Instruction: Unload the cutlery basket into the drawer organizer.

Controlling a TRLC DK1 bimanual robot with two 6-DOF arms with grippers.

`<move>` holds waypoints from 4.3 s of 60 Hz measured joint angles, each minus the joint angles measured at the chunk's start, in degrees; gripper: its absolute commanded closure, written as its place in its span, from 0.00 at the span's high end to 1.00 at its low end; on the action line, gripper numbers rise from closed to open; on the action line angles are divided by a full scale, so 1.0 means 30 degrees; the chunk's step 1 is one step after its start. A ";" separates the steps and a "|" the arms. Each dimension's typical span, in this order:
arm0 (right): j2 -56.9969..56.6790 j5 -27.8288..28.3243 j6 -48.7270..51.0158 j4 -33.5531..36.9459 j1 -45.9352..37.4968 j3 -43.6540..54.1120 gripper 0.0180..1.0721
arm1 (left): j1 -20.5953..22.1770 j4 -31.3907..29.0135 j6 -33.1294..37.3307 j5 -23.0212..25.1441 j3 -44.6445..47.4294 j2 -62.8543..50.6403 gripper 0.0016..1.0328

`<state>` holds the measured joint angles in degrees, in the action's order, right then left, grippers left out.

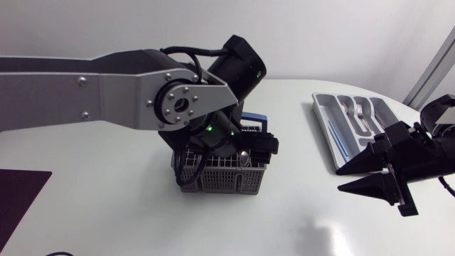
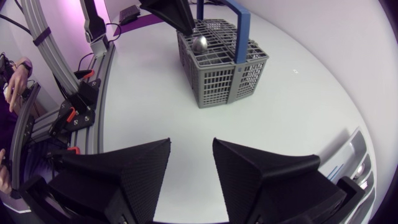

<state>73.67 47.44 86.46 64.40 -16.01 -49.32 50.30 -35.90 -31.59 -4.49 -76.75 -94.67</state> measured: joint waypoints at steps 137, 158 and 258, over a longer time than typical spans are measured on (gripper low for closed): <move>-0.7839 -0.4838 -1.7690 -1.2983 0.9697 0.6025 0.50 | -0.1763 -0.0321 0.0729 0.4065 0.0138 -0.0474 0.57; -0.7519 -0.4925 -1.7843 -1.3260 1.0331 0.6025 0.50 | -0.2142 -0.1027 0.1566 0.4087 -0.0896 -0.1158 0.57; -0.6987 -0.6433 -1.9839 -1.3369 1.3245 0.5297 0.50 | -0.0576 -0.7344 0.0131 0.1348 -0.3891 0.0357 0.53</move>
<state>52.71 28.14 26.94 24.29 23.73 -33.43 48.58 -57.93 -31.20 -0.45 -88.42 -93.60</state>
